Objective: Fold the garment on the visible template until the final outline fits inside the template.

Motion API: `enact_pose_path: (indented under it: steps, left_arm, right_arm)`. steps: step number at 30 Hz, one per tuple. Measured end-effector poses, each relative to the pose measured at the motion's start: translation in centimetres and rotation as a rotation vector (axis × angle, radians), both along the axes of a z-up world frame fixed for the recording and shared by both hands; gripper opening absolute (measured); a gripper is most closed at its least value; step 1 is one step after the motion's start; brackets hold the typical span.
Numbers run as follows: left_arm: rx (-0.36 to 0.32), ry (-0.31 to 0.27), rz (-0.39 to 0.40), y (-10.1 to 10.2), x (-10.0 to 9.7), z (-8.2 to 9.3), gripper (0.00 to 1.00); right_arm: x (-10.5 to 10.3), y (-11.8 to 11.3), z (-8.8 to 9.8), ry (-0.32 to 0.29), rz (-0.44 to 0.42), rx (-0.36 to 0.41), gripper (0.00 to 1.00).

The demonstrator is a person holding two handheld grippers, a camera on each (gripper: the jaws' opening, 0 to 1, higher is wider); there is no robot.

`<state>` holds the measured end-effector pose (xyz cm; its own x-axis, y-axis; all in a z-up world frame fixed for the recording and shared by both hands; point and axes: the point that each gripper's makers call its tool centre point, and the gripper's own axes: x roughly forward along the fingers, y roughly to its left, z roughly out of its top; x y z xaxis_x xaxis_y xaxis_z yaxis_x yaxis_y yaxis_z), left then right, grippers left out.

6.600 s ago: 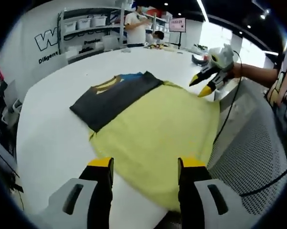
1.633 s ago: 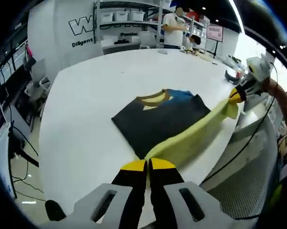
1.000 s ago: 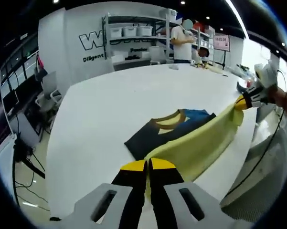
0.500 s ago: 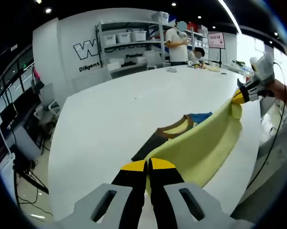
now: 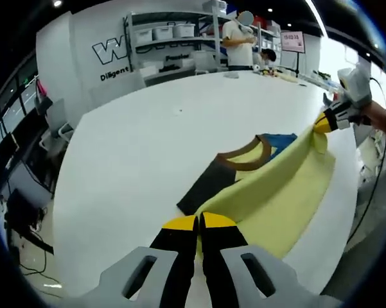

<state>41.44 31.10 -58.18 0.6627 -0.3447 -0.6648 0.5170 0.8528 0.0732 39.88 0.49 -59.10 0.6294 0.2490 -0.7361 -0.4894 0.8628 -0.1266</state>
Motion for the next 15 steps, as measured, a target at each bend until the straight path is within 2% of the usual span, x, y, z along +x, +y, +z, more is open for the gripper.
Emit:
enact_pose_path:
  steps: [7, 11, 15]
  left_arm:
    - [0.013, 0.025, 0.008, 0.0, 0.4, -1.4, 0.0]
    - [0.024, 0.031, 0.016, -0.1, 0.9, -2.0, 0.0]
    - [0.039, 0.053, 0.041, 0.1, 1.6, -2.9, 0.0]
  right_arm:
    - [0.5, -0.1, -1.3, 0.0, -0.01, -0.002, 0.0]
    - [1.2, -0.1, -2.2, -0.026, -0.001, -0.035, 0.0]
    - [1.6, -0.1, -2.8, -0.035, -0.007, -0.037, 0.0]
